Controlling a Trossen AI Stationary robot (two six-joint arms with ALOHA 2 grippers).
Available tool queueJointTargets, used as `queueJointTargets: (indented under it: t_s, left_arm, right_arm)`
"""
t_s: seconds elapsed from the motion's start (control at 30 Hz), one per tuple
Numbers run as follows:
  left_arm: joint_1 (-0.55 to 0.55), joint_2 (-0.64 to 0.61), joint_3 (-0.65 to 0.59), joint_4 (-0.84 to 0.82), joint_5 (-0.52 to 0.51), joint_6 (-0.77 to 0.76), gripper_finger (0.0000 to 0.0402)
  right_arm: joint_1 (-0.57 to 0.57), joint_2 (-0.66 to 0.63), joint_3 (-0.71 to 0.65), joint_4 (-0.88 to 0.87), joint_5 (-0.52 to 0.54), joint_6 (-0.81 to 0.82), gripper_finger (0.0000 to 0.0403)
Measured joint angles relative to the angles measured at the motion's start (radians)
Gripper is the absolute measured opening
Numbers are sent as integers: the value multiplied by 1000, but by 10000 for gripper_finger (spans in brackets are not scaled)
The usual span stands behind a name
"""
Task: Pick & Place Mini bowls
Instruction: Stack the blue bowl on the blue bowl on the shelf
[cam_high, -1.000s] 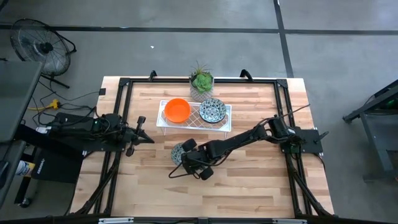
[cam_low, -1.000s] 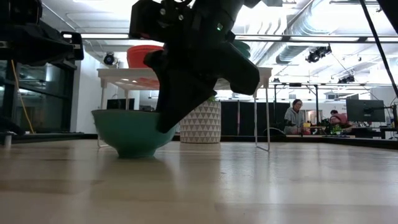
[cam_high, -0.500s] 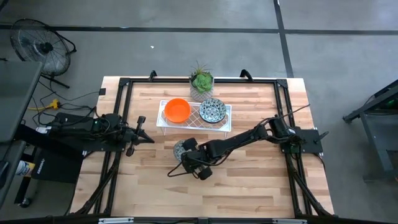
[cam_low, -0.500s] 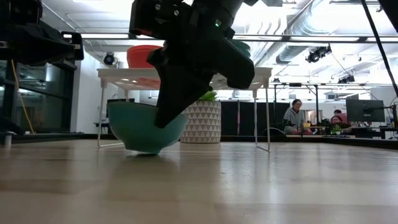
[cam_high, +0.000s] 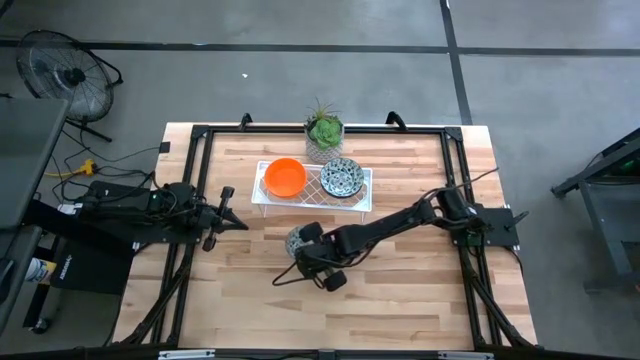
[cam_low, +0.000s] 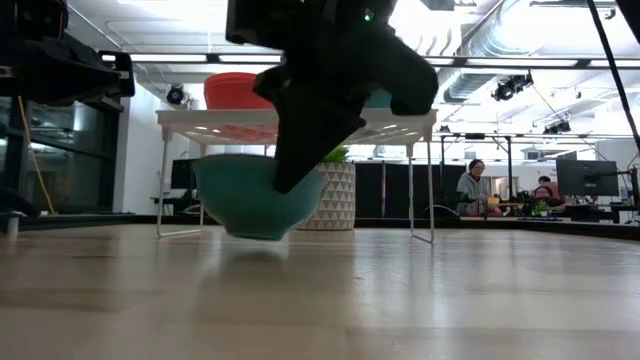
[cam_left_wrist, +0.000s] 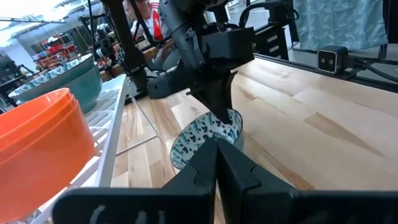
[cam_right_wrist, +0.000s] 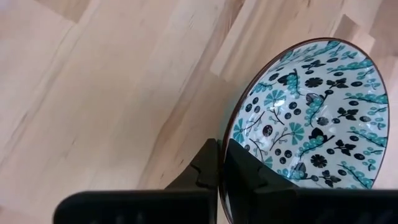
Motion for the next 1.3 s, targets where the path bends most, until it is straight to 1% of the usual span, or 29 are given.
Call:
queueJointTargets:
  t_s: [0.13,0.23,0.4,0.53,0.67,0.9,1.17,1.23,1.3]
  left_arm:
    - [0,0,0,0,0,0,0]
    - [0,0,0,0,0,0,0]
    - [0,0,0,0,0,0,0]
    - [0,0,0,0,0,0,0]
    - [0,0,0,0,0,0,0]
    - [0,0,1,0,1,0,0]
    - [0,0,1,-1,3,0,0]
    - [0,0,1,-1,3,0,0]
    - [0,0,1,-1,3,0,0]
  right_arm:
    - [15,-12,0,-27,22,-2,1]
    - [28,-17,0,-46,19,1,1]
    - [57,-18,48,-123,21,4,1]
    - [79,-19,125,-192,10,2,1]
    - [97,-19,215,-270,53,21,1]
    - [107,-19,400,-384,124,109,1]
    - [109,-19,588,-523,146,111,1]
    - [109,-27,604,-546,154,91,1]
    - [109,-55,574,-558,166,78,1]
